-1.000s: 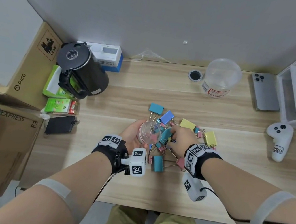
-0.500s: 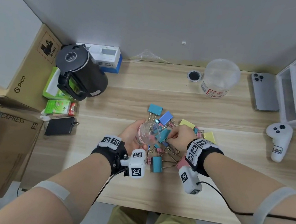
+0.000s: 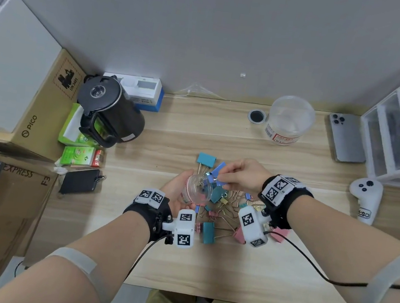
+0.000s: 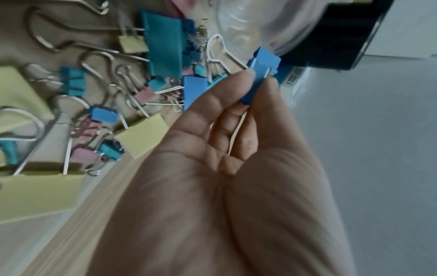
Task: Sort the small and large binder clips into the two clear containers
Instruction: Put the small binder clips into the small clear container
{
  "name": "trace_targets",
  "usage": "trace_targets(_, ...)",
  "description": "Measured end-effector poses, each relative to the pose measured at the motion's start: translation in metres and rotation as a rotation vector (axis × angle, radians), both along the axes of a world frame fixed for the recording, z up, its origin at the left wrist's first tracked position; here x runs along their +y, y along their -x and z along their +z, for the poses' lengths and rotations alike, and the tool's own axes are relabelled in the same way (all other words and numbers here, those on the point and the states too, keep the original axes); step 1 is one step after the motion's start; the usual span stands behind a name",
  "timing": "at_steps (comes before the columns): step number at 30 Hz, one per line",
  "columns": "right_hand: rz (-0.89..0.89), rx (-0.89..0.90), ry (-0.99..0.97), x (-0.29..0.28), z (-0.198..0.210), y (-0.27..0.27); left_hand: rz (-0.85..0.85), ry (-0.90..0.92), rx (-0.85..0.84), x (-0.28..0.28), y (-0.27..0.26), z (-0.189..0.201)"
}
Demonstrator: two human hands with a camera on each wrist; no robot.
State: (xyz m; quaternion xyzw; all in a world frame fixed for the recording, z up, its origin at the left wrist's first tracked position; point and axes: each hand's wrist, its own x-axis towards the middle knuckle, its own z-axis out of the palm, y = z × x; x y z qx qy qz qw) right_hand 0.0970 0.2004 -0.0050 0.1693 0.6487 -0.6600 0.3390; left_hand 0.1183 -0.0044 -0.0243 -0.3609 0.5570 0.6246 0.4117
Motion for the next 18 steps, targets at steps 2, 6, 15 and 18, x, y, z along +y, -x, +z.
trace_targets(2, 0.014, 0.033, 0.016, -0.007, 0.005, 0.003, -0.031, -0.032, 0.027, 0.003, 0.000, 0.004)
trace_targets(6, 0.126, 0.114, -0.063, -0.025, 0.006, 0.006, -0.032, -0.073, 0.078, 0.006, 0.002, 0.005)
trace_targets(15, 0.081, 0.065, 0.021, -0.031, 0.005, 0.013, 0.081, -0.098, 0.006, -0.013, 0.005, -0.011)
trace_targets(18, 0.137, 0.176, -0.313, -0.020, -0.013, 0.010, 0.105, -0.127, -0.021, -0.021, 0.004, -0.012)
